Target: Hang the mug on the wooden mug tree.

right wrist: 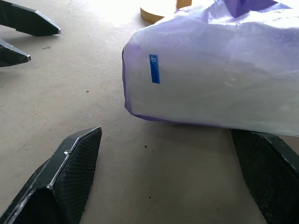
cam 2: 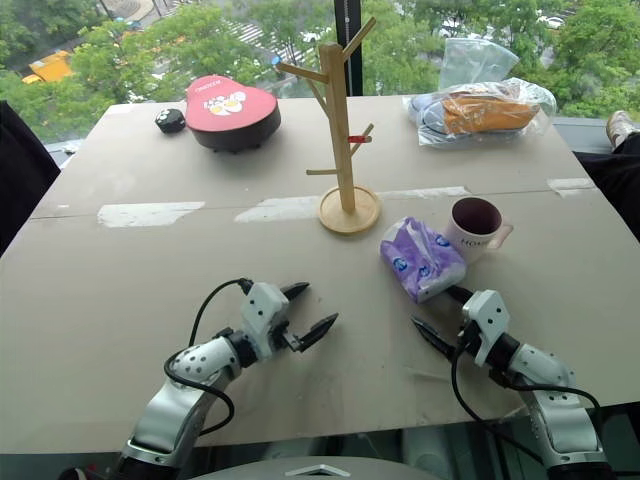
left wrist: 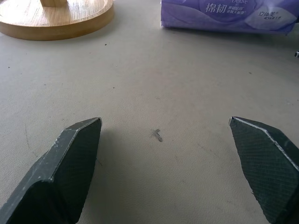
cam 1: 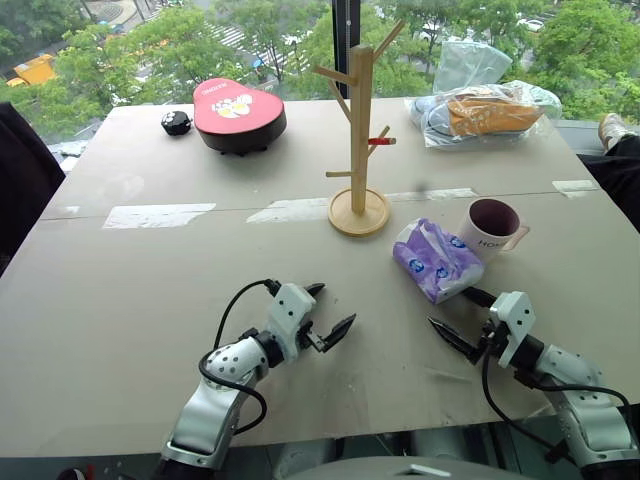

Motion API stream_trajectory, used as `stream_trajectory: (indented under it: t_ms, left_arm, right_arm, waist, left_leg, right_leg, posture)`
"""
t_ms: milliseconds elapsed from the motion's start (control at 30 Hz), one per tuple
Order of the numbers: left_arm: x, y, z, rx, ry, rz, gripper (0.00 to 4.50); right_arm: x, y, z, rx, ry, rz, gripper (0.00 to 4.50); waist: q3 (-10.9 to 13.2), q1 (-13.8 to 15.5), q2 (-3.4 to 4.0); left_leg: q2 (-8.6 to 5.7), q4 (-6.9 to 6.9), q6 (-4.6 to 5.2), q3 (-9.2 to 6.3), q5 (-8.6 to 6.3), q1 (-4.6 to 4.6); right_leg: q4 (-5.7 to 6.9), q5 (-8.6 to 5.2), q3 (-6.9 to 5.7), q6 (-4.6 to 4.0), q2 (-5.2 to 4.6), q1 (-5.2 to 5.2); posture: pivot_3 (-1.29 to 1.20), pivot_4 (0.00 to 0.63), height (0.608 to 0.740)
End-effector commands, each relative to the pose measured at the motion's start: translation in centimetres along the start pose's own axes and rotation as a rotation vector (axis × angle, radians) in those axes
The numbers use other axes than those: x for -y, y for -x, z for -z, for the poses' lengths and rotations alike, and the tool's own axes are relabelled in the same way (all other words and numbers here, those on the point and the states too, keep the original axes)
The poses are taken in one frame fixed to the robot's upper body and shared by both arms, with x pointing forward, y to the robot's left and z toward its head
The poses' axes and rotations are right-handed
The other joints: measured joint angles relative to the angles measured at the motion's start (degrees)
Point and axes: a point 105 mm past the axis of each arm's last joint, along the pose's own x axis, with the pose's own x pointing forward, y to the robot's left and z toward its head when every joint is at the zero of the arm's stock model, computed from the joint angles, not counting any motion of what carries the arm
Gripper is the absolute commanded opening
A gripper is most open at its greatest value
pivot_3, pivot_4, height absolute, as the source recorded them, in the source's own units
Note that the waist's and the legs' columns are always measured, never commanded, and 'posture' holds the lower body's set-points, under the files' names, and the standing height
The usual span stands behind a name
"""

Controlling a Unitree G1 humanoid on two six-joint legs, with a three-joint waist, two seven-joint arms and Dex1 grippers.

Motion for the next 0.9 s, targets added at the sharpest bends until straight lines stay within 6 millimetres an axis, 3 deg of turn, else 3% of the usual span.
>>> stream_trajectory:
  t_ms: [33, 200, 333, 467, 600, 667, 833, 900]
  left_arm:
    - [0.0, 0.3, 0.5, -0.023, 0.014, 0.003, 4.5]
    - [0.0, 0.2, 0.4, -0.022, 0.01, 0.017, 4.5]
    - [1.1, 0.6, -1.0, 0.021, 0.028, 0.123, 4.5]
    - [2.0, 1.3, -3.8, 0.078, 0.052, 0.266, 4.5]
    - [2.1, 1.4, -5.5, 0.105, 0.042, 0.328, 4.5]
    - [2.2, 1.3, -6.0, 0.102, 0.023, 0.35, 4.5]
    - [2.2, 1.0, -6.5, 0.076, -0.05, 0.362, 4.5]
    - [1.9, 1.1, -6.7, 0.076, -0.057, 0.345, 4.5]
  right_arm:
    - [0.4, 0.8, 0.5, -0.022, -0.012, 0.025, 4.45]
    - [0.6, 1.4, 0.3, -0.018, -0.012, 0.042, 4.45]
    - [1.5, 3.9, -0.7, -0.018, -0.039, 0.051, 4.45]
    - [2.2, 5.0, -4.5, 0.054, -0.004, 0.057, 4.45]
    - [1.7, 3.8, -7.0, 0.093, 0.005, 0.036, 4.45]
    - [1.8, 2.6, -7.3, 0.088, 0.002, 0.041, 4.45]
    - [3.0, -0.7, -4.8, -0.044, 0.008, 0.126, 4.45]
    - [2.5, -1.3, -3.9, -0.083, -0.05, 0.098, 4.45]
  waist:
    - [0.0, 0.0, 0.0]
    - [0.0, 0.0, 0.0]
    - [0.0, 0.2, 0.08]
    - [0.2, -0.2, 0.19]
    - [0.2, -0.2, 0.2]
    - [0.2, -0.2, 0.2]
    - [0.3, 0.0, 0.08]
    - [0.3, 0.2, 0.1]
  left_leg:
    - [0.0, 0.0, 0.0, 0.0, 0.0, 0.0]
    - [0.0, 0.0, 0.0, 0.0, 0.0, 0.0]
    - [-0.02, 0.0, 0.01, -0.03, 0.0, -0.06]
    - [0.0, 0.0, 0.01, -0.01, 0.0, -0.17]
    - [0.07, 0.0, 0.0, -0.03, 0.0, -0.14]
    - [0.06, 0.0, 0.0, -0.02, 0.0, -0.14]
    - [0.01, 0.0, 0.0, -0.01, 0.0, -0.2]
    - [-0.03, -0.01, 0.0, -0.03, 0.0, -0.29]
  right_leg:
    - [0.0, 0.0, 0.0, 0.0, 0.0, 0.0]
    - [0.0, 0.0, 0.0, 0.0, 0.0, 0.0]
    - [-0.02, 0.0, -0.03, 0.0, -0.04, 0.0]
    - [-0.02, 0.0, 0.0, 0.0, -0.05, -0.07]
    - [0.02, 0.0, -0.04, 0.0, 0.02, -0.06]
    - [0.01, 0.0, -0.02, 0.0, 0.02, -0.06]
    - [-0.02, 0.0, -0.03, -0.01, 0.03, -0.13]
    - [-0.03, 0.0, -0.06, -0.01, 0.03, -0.2]
  posture:
    - [0.0, 0.15, 0.74]
    - [0.0, 0.15, 0.74]
    - [0.0, 0.15, 0.74]
    - [0.0, 0.15, 0.74]
    - [0.0, 0.15, 0.74]
    - [0.0, 0.15, 0.74]
    - [0.0, 0.15, 0.74]
    - [0.0, 0.15, 0.74]
